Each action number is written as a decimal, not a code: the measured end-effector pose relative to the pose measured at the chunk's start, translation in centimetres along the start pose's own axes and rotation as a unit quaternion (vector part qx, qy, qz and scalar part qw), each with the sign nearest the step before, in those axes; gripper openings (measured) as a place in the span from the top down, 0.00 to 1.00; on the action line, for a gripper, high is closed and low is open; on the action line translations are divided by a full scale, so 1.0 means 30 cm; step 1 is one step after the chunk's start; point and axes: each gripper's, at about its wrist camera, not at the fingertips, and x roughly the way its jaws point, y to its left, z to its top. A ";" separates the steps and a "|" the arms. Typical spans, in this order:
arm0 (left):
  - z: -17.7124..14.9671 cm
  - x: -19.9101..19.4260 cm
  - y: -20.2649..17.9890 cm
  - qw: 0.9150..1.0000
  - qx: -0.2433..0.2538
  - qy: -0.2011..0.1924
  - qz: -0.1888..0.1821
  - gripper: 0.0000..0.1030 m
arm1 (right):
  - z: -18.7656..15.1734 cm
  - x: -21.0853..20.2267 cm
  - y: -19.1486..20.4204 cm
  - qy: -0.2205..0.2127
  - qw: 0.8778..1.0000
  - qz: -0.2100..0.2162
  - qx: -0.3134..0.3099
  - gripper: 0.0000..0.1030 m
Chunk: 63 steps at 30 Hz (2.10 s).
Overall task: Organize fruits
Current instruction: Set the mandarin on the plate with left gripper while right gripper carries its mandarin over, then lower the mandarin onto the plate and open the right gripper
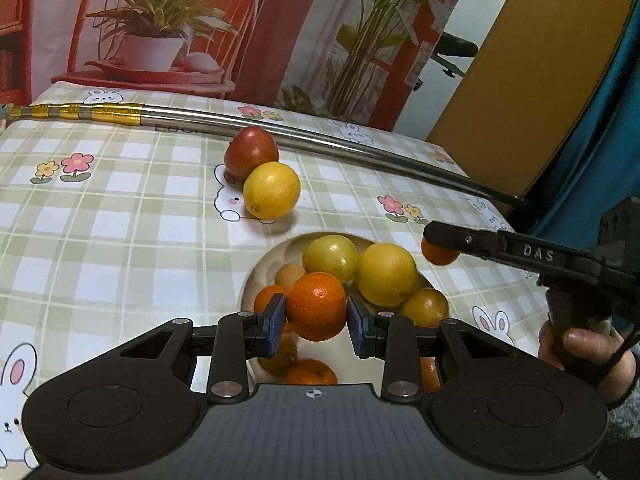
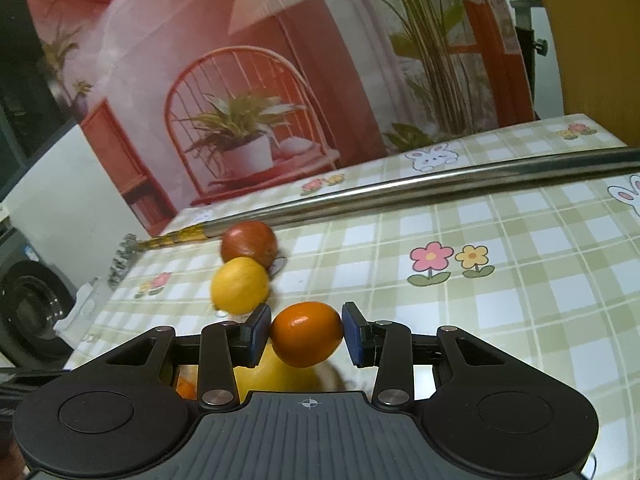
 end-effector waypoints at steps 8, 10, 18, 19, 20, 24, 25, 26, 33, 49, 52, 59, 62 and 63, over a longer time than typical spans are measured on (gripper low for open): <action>-0.052 -0.011 -0.064 0.999 0.031 0.021 -0.023 0.66 | -0.062 -0.070 0.082 0.008 1.000 0.018 -0.024 0.65; -0.066 -0.010 -0.077 0.998 0.039 0.029 -0.030 0.66 | -0.074 -0.079 0.102 0.010 0.999 0.021 -0.028 0.65; -0.107 0.036 -0.110 0.993 0.062 0.079 -0.058 0.66 | -0.099 -0.099 0.152 0.014 0.998 0.028 -0.049 0.65; -0.110 0.041 -0.109 0.993 0.062 0.083 -0.060 0.66 | -0.101 -0.099 0.156 0.014 0.998 0.028 -0.051 0.65; -0.111 0.047 -0.107 0.993 0.060 0.087 -0.061 0.66 | -0.103 -0.101 0.159 0.014 0.998 0.028 -0.053 0.65; -0.120 0.070 -0.092 0.991 0.046 0.105 -0.062 0.66 | -0.108 -0.099 0.164 0.016 0.998 0.028 -0.058 0.65; -0.123 0.077 -0.090 0.991 0.045 0.110 -0.061 0.66 | -0.110 -0.099 0.164 0.016 0.998 0.028 -0.057 0.65; -0.126 0.083 -0.089 0.991 0.046 0.114 -0.060 0.66 | -0.111 -0.097 0.161 0.017 0.998 0.028 -0.056 0.65; -0.132 0.102 -0.077 0.990 0.038 0.122 -0.065 0.65 | -0.118 -0.084 0.156 0.023 0.998 0.025 -0.055 0.65; -0.106 -0.018 -0.057 1.000 0.015 0.014 -0.022 0.61 | -0.132 -0.071 0.153 0.033 0.997 0.009 -0.064 0.65; -0.099 -0.044 -0.041 1.000 -0.001 -0.013 0.004 0.61 | -0.135 -0.072 0.156 0.031 0.997 0.005 -0.071 0.65; -0.094 -0.068 -0.007 0.996 -0.030 -0.042 0.075 0.51 | -0.145 -0.069 0.167 0.030 0.996 -0.004 -0.088 0.65; -0.093 -0.073 0.002 0.994 -0.034 -0.047 0.088 0.51 | -0.153 -0.070 0.170 0.029 0.995 -0.005 -0.094 0.65; -0.093 -0.074 0.002 0.994 -0.034 -0.048 0.092 0.51 | -0.154 -0.071 0.172 0.029 0.995 -0.006 -0.096 0.64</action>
